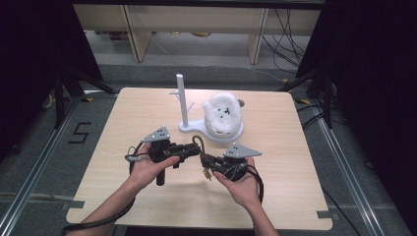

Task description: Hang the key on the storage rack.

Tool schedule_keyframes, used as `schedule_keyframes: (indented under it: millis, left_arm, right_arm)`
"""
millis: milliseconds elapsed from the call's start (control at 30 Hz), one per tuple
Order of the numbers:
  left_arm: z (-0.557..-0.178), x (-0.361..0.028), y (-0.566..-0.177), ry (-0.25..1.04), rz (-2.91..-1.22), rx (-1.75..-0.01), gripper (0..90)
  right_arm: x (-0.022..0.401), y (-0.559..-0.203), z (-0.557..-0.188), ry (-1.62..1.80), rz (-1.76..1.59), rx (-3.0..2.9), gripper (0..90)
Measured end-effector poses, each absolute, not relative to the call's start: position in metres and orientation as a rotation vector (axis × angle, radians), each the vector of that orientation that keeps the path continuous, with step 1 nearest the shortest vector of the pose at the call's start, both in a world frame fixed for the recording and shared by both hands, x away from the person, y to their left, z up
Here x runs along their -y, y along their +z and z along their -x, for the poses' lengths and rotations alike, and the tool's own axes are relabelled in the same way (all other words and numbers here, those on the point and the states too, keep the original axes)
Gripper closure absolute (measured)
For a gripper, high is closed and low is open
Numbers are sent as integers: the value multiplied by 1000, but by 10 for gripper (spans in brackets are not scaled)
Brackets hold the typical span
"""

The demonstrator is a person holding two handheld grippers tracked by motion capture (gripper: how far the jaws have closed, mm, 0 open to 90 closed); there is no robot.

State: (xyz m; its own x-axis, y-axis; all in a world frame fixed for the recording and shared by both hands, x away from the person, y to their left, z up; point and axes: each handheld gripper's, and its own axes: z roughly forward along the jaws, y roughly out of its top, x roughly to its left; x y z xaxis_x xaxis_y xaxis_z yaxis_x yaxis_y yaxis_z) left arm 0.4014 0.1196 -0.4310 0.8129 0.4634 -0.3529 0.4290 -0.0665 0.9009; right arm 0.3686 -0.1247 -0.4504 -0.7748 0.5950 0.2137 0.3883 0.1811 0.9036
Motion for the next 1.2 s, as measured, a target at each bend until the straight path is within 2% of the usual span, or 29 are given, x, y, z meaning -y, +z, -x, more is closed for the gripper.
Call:
schedule_keyframes:
  millis: [400, 900, 1200]
  left_arm:
    - [-402, -121, -431, -39, -1629, -758, 811]
    - [-401, -121, -430, -22, -1612, -767, 792]
    - [-398, -122, -429, -33, -1616, -761, 835]
  right_arm:
    - [123, -450, -367, 1654, -966, -2260, 795]
    - [122, -452, -368, 1655, -959, -2270, 795]
    - [120, -453, -367, 1648, -943, -2264, 796]
